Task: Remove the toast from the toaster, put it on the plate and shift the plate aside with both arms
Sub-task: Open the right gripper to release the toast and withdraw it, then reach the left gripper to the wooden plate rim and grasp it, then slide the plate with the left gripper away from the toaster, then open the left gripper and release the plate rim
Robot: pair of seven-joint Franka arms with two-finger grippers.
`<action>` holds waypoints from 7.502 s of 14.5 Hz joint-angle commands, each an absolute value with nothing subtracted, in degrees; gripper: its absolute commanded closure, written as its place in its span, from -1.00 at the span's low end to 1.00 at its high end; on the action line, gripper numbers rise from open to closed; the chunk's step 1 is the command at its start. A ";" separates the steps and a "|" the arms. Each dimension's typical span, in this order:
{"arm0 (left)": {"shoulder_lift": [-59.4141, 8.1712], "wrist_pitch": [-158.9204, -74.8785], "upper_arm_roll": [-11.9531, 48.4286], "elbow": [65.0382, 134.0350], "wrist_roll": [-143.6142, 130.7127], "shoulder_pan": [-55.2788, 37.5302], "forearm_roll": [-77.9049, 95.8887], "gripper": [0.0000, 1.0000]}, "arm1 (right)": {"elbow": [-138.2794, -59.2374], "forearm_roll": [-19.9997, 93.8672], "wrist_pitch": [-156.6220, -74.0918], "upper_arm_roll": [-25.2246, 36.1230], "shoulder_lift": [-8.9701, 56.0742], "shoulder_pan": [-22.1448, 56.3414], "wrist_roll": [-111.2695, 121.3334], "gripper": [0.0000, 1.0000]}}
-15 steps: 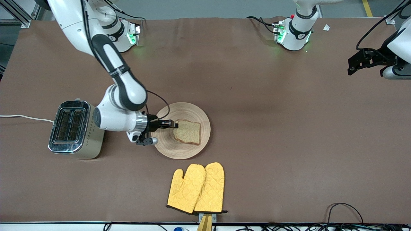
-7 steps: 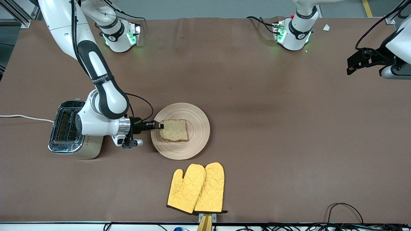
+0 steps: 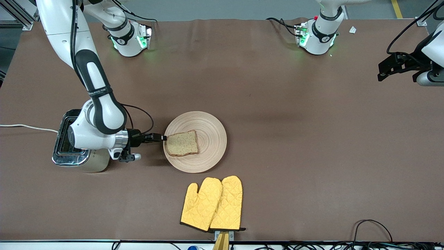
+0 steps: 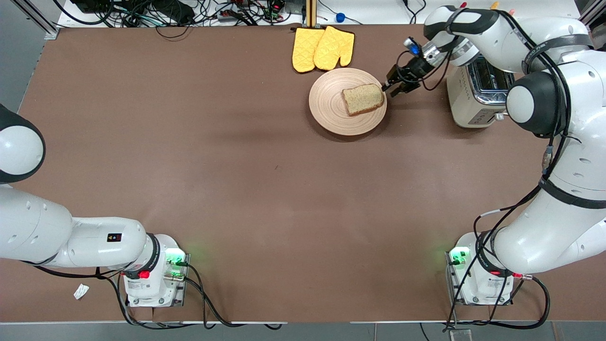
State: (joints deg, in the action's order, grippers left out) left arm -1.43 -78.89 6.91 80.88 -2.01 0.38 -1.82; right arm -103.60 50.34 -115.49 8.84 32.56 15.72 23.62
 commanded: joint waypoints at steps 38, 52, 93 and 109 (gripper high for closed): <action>-50.44 -129.28 19.51 92.38 47.64 -9.66 73.83 -0.31 | -85.69 -2.90 -85.61 1.14 -0.35 -1.50 2.20 -1.00; -58.45 -133.51 19.51 83.85 47.46 -15.38 77.96 0.53 | -85.61 1.14 -82.70 1.49 -0.18 -2.81 1.41 -1.00; -52.55 -100.81 19.07 84.56 43.86 39.55 44.21 0.97 | -85.69 0.97 -82.79 1.14 -0.18 -2.29 1.67 -1.00; -55.29 -100.90 19.07 78.32 47.64 40.61 43.25 -1.00 | -85.78 1.05 -82.35 0.97 -0.26 -1.24 1.50 -1.00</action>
State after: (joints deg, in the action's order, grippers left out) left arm -56.35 -102.19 18.72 79.91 47.87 40.33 43.21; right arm -83.91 0.35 -82.19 1.27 1.59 -1.67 2.26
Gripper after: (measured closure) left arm 0.441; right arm 0.000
